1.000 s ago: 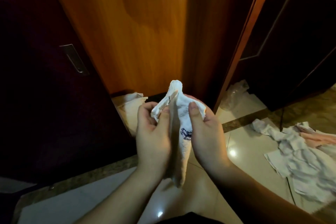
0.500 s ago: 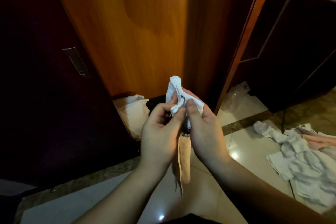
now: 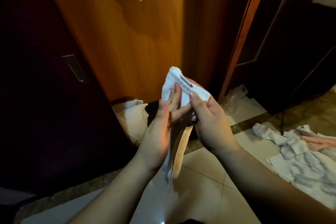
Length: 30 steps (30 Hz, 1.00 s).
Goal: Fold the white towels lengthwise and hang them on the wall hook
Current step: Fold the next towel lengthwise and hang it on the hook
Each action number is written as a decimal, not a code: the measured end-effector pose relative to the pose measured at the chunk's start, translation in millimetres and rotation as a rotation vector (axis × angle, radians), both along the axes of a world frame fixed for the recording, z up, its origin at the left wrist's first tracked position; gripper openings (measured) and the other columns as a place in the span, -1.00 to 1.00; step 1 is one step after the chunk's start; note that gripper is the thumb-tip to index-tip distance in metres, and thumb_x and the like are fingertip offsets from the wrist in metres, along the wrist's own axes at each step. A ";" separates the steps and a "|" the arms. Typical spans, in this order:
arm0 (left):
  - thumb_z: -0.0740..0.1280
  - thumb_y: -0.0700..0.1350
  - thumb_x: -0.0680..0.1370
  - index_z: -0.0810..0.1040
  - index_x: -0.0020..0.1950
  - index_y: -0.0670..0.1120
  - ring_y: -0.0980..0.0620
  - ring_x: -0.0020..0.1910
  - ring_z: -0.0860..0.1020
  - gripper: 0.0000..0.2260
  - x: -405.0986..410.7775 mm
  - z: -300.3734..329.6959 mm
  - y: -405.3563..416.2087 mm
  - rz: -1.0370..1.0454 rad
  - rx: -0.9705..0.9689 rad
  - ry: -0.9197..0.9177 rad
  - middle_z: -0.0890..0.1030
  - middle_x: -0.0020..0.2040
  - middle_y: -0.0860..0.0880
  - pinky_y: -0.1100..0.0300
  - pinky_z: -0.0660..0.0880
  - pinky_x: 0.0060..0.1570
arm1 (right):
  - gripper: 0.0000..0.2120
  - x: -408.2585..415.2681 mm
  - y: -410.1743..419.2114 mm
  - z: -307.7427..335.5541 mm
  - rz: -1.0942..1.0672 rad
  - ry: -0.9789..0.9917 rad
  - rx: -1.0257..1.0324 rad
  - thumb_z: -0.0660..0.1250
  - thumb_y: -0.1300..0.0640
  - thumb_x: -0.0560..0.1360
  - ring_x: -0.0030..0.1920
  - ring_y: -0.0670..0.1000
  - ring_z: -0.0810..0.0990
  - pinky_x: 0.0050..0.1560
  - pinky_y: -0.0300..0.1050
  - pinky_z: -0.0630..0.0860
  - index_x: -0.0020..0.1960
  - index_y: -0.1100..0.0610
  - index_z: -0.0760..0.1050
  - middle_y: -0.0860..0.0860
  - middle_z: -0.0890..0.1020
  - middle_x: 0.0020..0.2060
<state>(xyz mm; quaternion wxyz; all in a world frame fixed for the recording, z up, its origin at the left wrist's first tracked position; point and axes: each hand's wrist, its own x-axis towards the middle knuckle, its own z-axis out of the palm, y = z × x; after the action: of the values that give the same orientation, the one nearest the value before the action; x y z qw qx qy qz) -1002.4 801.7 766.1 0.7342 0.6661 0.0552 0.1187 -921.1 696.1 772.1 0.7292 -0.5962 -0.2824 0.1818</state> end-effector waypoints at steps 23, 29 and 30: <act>0.67 0.11 0.14 0.63 0.19 -0.06 -0.10 0.08 0.68 -0.32 37.1 64.1 49.7 -0.164 -0.266 -0.071 0.69 0.13 -0.11 0.05 0.62 -0.01 | -0.77 72.4 5.5 105.6 0.112 -0.657 -0.239 0.15 -0.14 0.58 -0.10 0.01 0.57 0.00 0.19 0.51 -0.02 -0.05 0.49 -0.08 0.58 -0.14; 0.36 -0.09 0.47 0.74 -0.03 -0.06 -0.15 0.01 0.69 -0.81 49.8 76.7 51.9 -0.033 -0.205 -0.019 0.71 0.03 -0.18 -0.02 0.61 0.03 | -0.43 92.7 14.4 81.0 0.146 -0.097 -0.086 0.04 -0.41 0.52 0.12 -0.03 0.65 0.36 0.11 0.43 0.01 -0.08 0.69 -0.05 0.71 0.04; 0.36 -0.08 0.47 0.75 -0.05 -0.05 -0.14 -0.01 0.69 -0.82 51.6 79.7 52.8 -0.015 -0.206 -0.012 0.71 0.00 -0.16 -0.02 0.60 0.02 | -0.35 95.7 16.3 70.0 0.193 0.090 -0.032 -0.04 -0.41 0.53 0.20 0.03 0.63 0.38 0.11 0.40 0.08 -0.04 0.68 0.04 0.69 0.13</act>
<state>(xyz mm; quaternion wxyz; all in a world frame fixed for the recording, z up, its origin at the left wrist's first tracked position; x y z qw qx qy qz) -950.8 854.6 845.8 0.8000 0.5868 0.0576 0.1107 -825.4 712.3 842.1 0.7106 -0.5690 -0.3028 0.2821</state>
